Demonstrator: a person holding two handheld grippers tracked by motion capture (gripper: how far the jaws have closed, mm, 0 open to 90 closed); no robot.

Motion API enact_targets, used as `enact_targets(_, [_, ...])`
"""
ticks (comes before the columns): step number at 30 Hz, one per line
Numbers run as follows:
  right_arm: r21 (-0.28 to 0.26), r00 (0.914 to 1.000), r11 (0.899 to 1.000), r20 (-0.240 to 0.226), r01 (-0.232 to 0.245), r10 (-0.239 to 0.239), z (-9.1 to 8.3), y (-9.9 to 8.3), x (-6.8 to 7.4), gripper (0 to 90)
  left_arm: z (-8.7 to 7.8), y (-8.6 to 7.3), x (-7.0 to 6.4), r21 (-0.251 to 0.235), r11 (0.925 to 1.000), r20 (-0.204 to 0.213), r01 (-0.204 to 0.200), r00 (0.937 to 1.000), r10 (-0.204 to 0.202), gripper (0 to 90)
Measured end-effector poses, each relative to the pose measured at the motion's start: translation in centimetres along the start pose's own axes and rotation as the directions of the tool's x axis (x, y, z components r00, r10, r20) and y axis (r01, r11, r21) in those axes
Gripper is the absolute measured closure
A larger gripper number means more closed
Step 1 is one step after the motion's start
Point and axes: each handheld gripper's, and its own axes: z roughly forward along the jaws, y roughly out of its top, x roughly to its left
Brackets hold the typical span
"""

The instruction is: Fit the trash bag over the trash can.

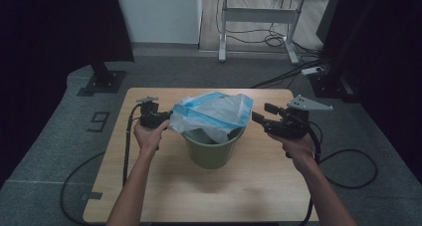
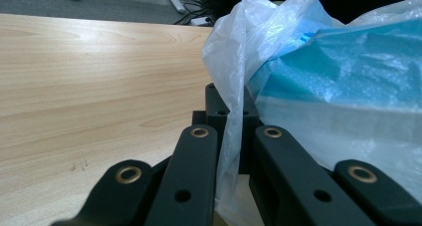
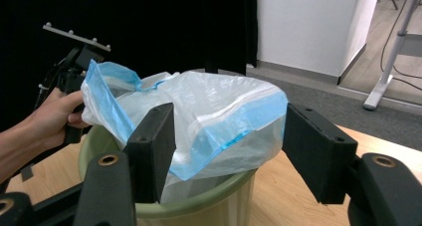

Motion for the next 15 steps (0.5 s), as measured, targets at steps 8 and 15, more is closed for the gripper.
enact_targets(8, [0.048, 1.0000, 0.999, -0.005, -0.006, 0.007, 1.9, -0.9, 0.3, 35.4, -0.2, 0.1, -0.2, -0.007, 1.0000, -0.006, 0.006, 1.0000, -0.006, 89.4])
enact_targets(15, [0.087, 0.9992, 0.995, -0.005, -0.039, 0.039, 3.9, -2.7, 0.3, 34.7, -0.3, 0.1, -0.2, -0.005, 1.0000, -0.012, 0.003, 0.9999, -0.003, 89.4])
